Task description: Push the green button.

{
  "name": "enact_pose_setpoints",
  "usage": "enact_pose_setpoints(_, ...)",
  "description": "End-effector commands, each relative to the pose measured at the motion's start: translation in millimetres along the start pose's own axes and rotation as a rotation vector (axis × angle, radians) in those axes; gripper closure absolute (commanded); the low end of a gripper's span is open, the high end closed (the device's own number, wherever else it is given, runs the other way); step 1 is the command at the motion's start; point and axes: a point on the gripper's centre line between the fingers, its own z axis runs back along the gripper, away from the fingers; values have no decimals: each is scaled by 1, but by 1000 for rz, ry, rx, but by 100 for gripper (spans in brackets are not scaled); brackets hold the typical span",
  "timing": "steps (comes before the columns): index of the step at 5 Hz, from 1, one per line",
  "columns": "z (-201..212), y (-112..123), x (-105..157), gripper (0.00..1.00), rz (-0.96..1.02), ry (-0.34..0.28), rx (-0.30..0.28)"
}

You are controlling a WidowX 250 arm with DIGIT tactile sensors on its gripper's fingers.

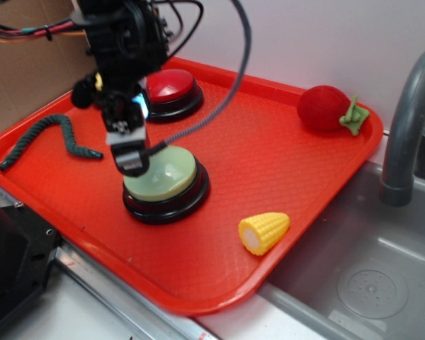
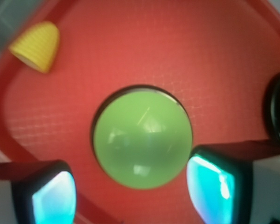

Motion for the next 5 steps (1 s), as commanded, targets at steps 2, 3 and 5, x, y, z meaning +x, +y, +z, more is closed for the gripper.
enact_pose_setpoints(2,-34,6,9,0,15,-8,47)
enact_pose_setpoints(3,-40,10,7,0,23,6,36)
enact_pose_setpoints(5,-21,13,6,0,62,29,42)
